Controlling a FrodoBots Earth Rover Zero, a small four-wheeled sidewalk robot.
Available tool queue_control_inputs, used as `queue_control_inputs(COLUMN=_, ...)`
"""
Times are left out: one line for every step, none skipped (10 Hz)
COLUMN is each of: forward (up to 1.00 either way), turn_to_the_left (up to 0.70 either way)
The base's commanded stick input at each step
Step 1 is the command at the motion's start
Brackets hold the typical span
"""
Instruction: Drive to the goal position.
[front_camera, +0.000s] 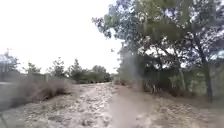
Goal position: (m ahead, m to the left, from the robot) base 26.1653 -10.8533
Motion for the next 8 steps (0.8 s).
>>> queue_control_inputs(forward=0.45, turn_to_the_left=0.00)
queue_control_inputs(forward=0.45, turn_to_the_left=0.00)
queue_control_inputs(forward=0.45, turn_to_the_left=0.00)
queue_control_inputs(forward=0.45, turn_to_the_left=0.00)
queue_control_inputs(forward=0.45, turn_to_the_left=0.09)
queue_control_inputs(forward=0.45, turn_to_the_left=0.23)
queue_control_inputs(forward=0.45, turn_to_the_left=0.20)
queue_control_inputs(forward=0.45, turn_to_the_left=0.00)
